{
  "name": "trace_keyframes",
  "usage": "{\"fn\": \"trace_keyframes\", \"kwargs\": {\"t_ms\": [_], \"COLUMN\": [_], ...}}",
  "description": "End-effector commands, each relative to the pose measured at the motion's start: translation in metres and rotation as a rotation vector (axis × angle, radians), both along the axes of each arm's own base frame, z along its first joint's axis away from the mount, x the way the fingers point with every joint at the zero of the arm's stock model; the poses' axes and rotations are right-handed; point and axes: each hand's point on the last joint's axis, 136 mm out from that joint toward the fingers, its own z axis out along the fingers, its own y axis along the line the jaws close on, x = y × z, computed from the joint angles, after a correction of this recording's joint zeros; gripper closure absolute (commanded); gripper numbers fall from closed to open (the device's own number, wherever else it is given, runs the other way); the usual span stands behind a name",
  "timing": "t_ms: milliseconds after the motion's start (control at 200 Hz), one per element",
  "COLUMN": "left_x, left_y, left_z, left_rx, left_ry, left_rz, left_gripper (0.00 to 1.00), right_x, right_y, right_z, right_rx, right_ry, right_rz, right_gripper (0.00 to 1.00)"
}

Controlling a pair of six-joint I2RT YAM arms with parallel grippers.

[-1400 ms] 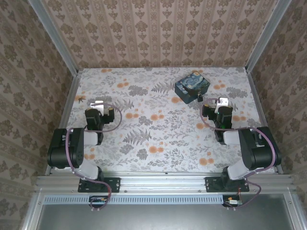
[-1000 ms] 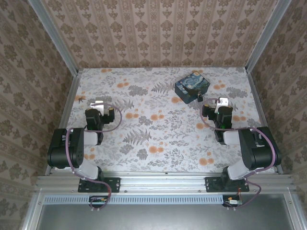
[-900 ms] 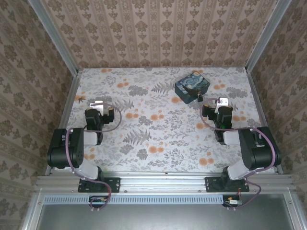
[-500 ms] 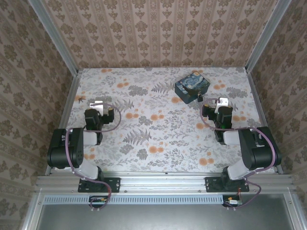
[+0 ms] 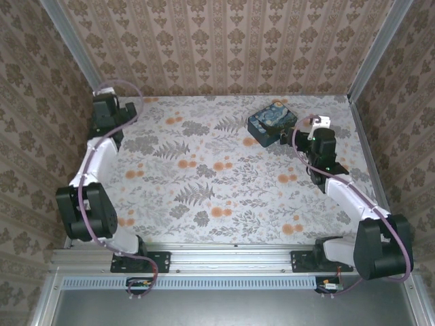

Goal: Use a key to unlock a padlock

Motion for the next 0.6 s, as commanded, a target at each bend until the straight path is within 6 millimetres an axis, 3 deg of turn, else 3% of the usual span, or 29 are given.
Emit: {"fn": "trace_keyframes", "kwargs": {"t_ms": [0,145,275,430,595], "left_x": [-0.035,-0.024,-0.029,-0.018,0.005], "left_y": [0.025,0.057,0.082,0.089,0.086], "left_z": [-0.083,-0.115,-0.136,-0.153,-0.156], "left_rx": [-0.08,-0.14,-0.153,-0.274,-0.346], "left_ry": [0.388,0.466,0.526,0.479,0.416], "left_rz": [0.139,0.147,0.164,0.099,0.044], "left_gripper": [0.13,0.22,0.23,0.26,0.31], "right_x": [-0.015,-0.019,-0.025,-0.031,-0.032], "right_y": [0.031,0.076,0.105,0.125,0.139], "right_z": [-0.024,-0.015,-0.01,-0.007,-0.016], "right_rx": [0.055,0.075,0.097,0.112,0.128], "right_ry": [0.198,0.269,0.298,0.3,0.321], "right_rz": [0.067,0.17,0.236,0.266,0.276], "right_gripper": [0.1,0.13,0.14,0.15,0.16]}}
